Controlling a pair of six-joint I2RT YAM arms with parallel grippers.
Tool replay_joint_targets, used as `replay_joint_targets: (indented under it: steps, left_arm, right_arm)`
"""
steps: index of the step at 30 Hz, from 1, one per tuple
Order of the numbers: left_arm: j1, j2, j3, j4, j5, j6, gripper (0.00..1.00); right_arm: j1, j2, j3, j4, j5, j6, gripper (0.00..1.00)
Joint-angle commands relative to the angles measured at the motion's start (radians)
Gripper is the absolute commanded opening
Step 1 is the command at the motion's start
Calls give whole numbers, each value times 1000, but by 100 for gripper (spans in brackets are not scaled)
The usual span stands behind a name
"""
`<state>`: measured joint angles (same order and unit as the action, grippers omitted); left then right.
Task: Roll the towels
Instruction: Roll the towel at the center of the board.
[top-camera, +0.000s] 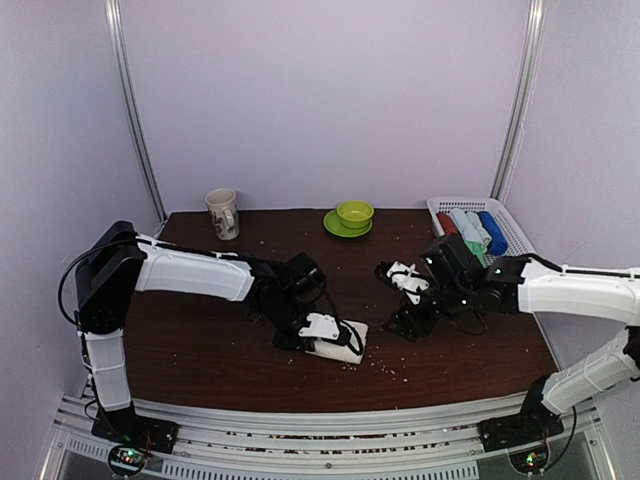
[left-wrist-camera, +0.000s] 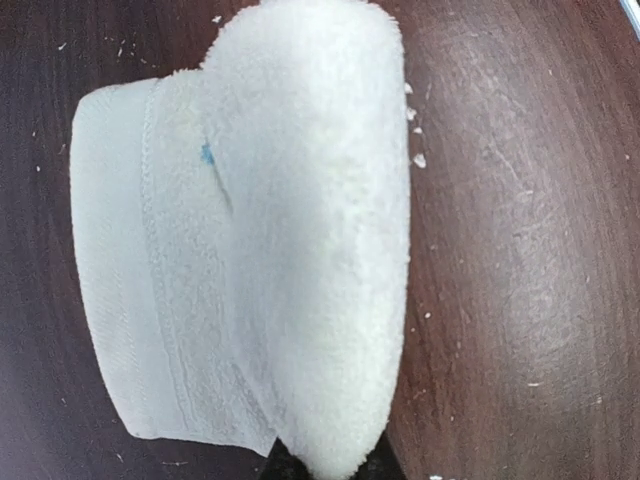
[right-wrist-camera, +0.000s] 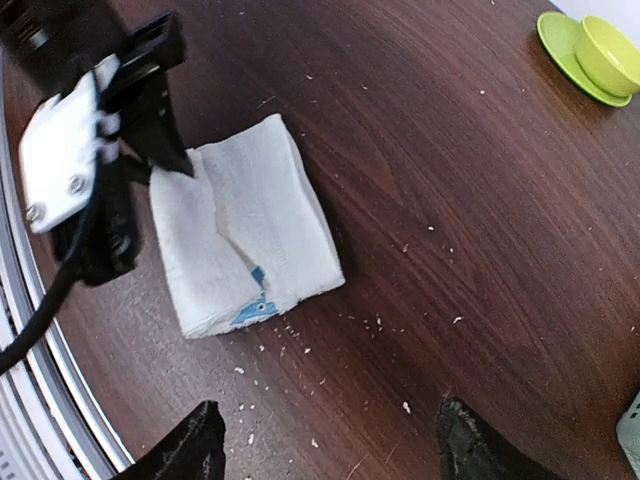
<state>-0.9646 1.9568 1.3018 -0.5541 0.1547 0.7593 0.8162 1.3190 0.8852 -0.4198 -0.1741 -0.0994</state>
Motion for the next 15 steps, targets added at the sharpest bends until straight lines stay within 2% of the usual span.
replay_joint_targets:
  steps: [1, 4, 7, 12, 15]
  left_arm:
    - [-2, 117, 47, -235, 91, -61, 0]
    - [11, 159, 108, -291, 126, -65, 0]
    - [27, 204, 166, -350, 147, -66, 0]
    - [48, 267, 240, -416, 180, -68, 0]
    - [58, 296, 277, -458, 201, -65, 0]
  right_arm:
    - [155, -157, -131, 143, 273, 8, 73]
    - [290, -214, -184, 166, 364, -23, 73]
    - [402, -206, -211, 171, 429, -56, 73]
    - [540, -92, -213, 204, 531, -115, 73]
    - [579, 7, -192, 251, 633, -136, 73]
